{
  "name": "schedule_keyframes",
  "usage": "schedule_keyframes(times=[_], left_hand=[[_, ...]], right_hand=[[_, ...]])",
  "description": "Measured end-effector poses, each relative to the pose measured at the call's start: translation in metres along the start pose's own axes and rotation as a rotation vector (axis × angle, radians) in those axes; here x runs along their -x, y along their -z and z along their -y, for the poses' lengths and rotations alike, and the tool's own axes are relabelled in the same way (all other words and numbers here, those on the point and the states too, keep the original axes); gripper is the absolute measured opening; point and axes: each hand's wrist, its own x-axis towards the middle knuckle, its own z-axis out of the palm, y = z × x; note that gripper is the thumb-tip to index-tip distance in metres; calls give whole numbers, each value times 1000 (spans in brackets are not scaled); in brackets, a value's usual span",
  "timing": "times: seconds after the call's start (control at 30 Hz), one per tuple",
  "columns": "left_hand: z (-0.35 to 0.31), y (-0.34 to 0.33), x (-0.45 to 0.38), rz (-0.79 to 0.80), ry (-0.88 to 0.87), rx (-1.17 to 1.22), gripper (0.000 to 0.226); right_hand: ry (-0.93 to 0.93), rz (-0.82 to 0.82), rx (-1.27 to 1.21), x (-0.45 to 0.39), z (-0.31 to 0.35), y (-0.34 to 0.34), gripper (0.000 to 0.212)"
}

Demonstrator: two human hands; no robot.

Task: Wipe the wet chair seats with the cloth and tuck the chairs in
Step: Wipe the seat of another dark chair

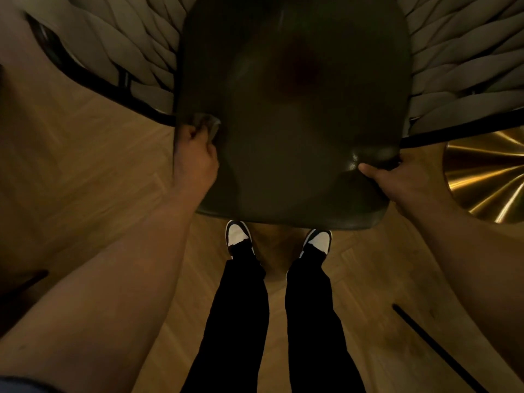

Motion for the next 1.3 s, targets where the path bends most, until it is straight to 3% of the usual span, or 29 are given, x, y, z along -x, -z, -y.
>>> schedule_keyframes(times=[0.17,0.27,0.37,0.5,0.73,0.97,1.2,1.3], left_hand=[[-51,-26,16,9,-7,-20,52],[-82,-40,28,40,-79,-39,54],[-112,-55,38,63,-101,-13,54],[-160,-73,55,94,-163,27,53],[-239,-99,80,156,-275,25,55],[-291,-120,89,302,-445,-86,65],[-270,-107,78,225,-555,-174,58],[-239,-94,64,188,-493,-189,59]], right_hand=[[-18,117,-199,-19,-20,18,104],[-30,141,-267,12,5,29,70],[-52,178,-379,20,11,33,51],[-87,217,-431,17,5,42,69],[-91,296,-423,3,-5,46,76],[-124,244,-465,-6,-7,45,54],[-87,206,-377,-16,-6,42,70],[5,143,-225,-26,-1,41,92]])
